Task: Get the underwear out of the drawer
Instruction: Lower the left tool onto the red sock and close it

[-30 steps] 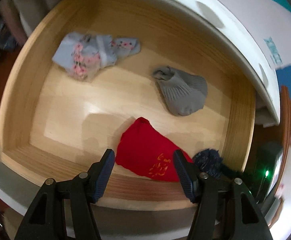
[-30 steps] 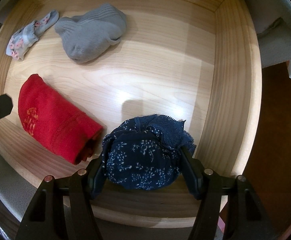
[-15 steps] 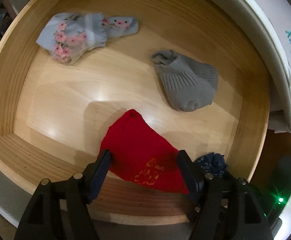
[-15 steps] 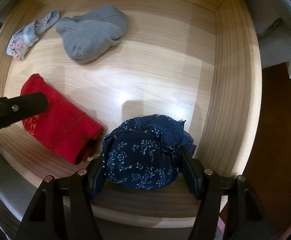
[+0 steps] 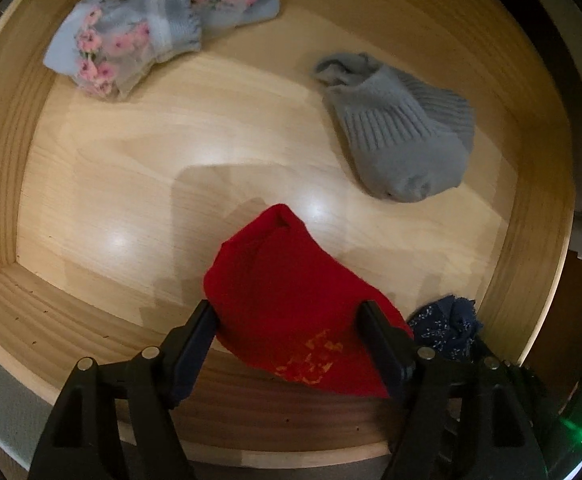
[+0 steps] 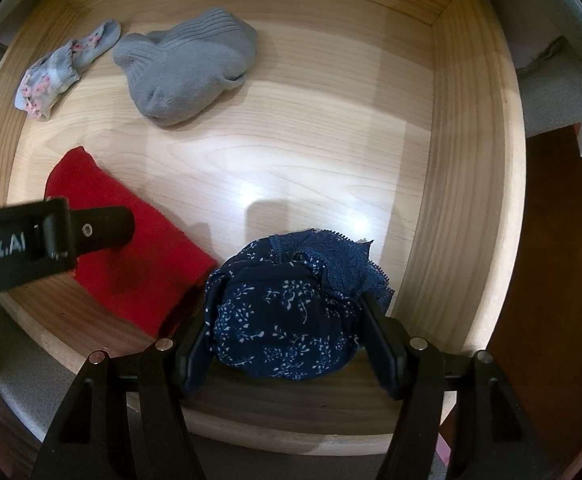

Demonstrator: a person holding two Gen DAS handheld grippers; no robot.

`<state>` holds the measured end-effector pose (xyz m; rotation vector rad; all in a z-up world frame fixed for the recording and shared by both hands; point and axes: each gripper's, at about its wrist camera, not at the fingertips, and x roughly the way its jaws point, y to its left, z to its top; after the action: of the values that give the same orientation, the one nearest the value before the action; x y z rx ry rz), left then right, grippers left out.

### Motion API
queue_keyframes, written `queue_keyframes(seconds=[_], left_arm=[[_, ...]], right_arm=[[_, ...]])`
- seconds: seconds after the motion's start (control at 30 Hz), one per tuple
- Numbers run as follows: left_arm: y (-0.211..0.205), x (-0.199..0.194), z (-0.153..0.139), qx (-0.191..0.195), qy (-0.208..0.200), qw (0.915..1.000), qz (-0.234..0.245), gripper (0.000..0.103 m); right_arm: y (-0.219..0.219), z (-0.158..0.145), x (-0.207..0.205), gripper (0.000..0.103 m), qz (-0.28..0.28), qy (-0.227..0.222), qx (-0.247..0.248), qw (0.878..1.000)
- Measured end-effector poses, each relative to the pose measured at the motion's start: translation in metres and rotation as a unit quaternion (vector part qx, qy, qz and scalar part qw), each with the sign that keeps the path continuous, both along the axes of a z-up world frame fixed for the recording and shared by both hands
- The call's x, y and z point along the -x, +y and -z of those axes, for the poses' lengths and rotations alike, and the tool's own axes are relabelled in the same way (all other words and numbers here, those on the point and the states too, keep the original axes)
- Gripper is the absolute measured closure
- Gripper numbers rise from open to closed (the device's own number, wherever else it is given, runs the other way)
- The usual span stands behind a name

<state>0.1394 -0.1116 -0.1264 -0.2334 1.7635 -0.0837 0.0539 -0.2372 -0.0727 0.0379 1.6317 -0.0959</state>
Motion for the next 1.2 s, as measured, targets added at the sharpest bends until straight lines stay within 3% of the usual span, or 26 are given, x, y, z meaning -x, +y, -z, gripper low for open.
queue_keyframes(seconds=[0.47,0.8,0.97,1.2], left_arm=[[0.005,-0.01,0.004,-0.018,-0.009,0.9986,0.048,0.044],[0.022,-0.026,-0.006,-0.087,-0.051,0.9908,0.091,0.05],[0.023,-0.035,-0.011,-0.135,-0.084,0.9776,0.137,0.051],[0.04,-0.041,-0.011,-0.113,-0.081,0.9839,0.112,0.041]], right_arm=[[0.003,0.0,-0.002,0.04,-0.001,0.0,0.0,1.0],[0.002,0.001,-0.003,0.039,-0.002,0.002,-0.002,1.0],[0.002,0.002,-0.003,0.039,-0.001,0.002,-0.001,1.0],[0.002,0.002,-0.004,0.039,-0.002,0.003,-0.001,1.0]])
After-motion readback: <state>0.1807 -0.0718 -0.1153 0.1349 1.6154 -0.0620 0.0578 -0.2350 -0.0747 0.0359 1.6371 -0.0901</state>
